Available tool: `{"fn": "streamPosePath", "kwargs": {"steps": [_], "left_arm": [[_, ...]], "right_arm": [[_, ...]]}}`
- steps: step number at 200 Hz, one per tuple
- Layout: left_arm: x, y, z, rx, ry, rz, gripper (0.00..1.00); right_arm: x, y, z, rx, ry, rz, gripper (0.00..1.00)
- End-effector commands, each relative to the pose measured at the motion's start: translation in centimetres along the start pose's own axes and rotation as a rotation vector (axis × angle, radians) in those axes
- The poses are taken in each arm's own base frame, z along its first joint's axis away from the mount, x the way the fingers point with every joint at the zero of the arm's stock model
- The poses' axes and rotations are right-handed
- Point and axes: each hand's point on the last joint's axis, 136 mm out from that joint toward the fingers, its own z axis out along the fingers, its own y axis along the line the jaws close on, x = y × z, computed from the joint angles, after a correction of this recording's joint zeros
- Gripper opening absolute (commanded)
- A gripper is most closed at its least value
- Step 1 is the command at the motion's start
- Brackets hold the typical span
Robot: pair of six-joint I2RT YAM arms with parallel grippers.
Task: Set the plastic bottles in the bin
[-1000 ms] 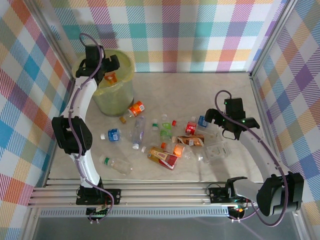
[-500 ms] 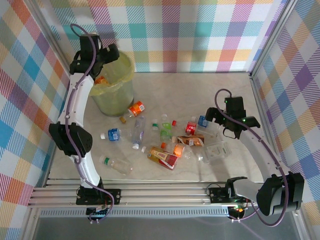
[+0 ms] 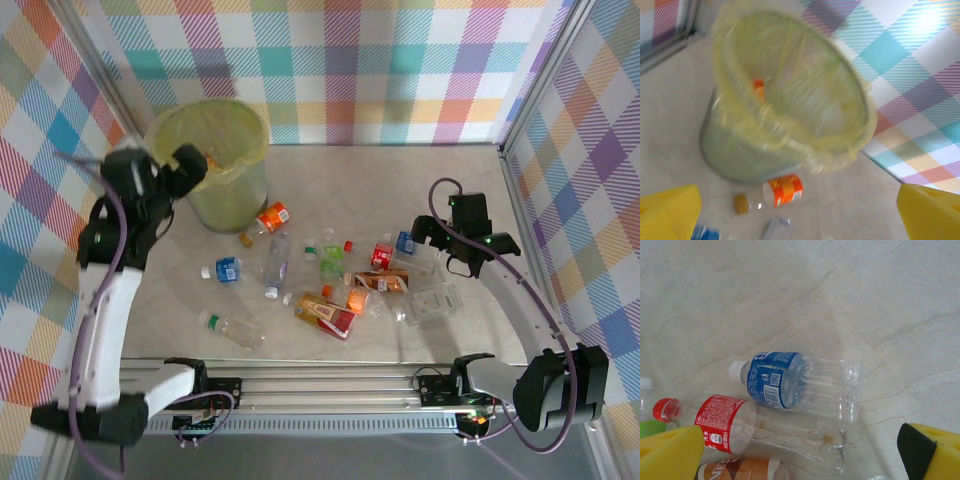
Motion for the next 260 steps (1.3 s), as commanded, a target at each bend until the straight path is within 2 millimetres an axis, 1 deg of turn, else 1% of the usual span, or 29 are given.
{"fn": "streamPosePath", "kwargs": {"steps": [1, 15, 31, 46, 70, 84, 112, 134, 170, 195, 212, 236, 260], "left_arm": [[4.7, 4.6, -1.1, -0.105, 0.087, -0.156, 1.0], [6.6, 6.9, -2.6, -0.147, 0.114, -0.2, 1.0], [9.1, 9.2, -3.8, -0.206, 0.167, -0.24, 1.0], [11.5, 11.0, -4.3, -0.257, 0.229, -0.278, 1.0], [14.9, 13.3, -5.0, -0.327, 0.324, -0.326, 1.0], [16.1, 14.6, -5.8, -0.377, 0.35, -0.34, 1.0], [17.4, 16.6, -7.2, -0.469, 0.378, -0.361, 1.0], [19.0, 18.2, -8.0, -0.532, 0.411, -0.384, 1.0], [22.3, 19.9, -8.3, -0.583, 0.493, -0.439, 1.0], [23.3, 20.4, -8.2, -0.604, 0.519, -0.449, 1.0], [24.0, 20.2, -7.5, -0.594, 0.546, -0.461, 1.0], [25.8, 19.7, -5.7, -0.559, 0.604, -0.498, 1.0], [26.2, 19.2, -4.0, -0.533, 0.618, -0.496, 1.0]], "right_arm": [[-0.7, 0.3, -1.0, -0.007, -0.025, -0.021, 1.0], [-0.8, 0.4, -1.0, -0.01, -0.029, -0.022, 1.0], [-0.8, 0.4, -0.9, -0.014, -0.028, -0.021, 1.0], [-0.6, 0.4, -0.7, -0.011, -0.021, -0.018, 1.0], [-0.1, 0.3, -0.2, -0.011, -0.007, -0.006, 1.0], [0.2, 0.3, 0.0, -0.015, 0.002, -0.004, 1.0], [0.5, 0.3, 0.5, -0.011, 0.024, -0.008, 1.0], [0.6, 0.2, 0.7, -0.006, 0.03, -0.006, 1.0], [0.7, 0.3, 1.0, -0.009, 0.039, 0.004, 1.0], [0.6, 0.5, 1.2, -0.013, 0.049, 0.002, 1.0], [0.7, 0.5, 1.3, -0.011, 0.057, 0.001, 1.0], [0.9, 0.4, 1.4, -0.01, 0.065, 0.001, 1.0], [1.0, 0.3, 1.2, -0.005, 0.065, 0.003, 1.0]]}}
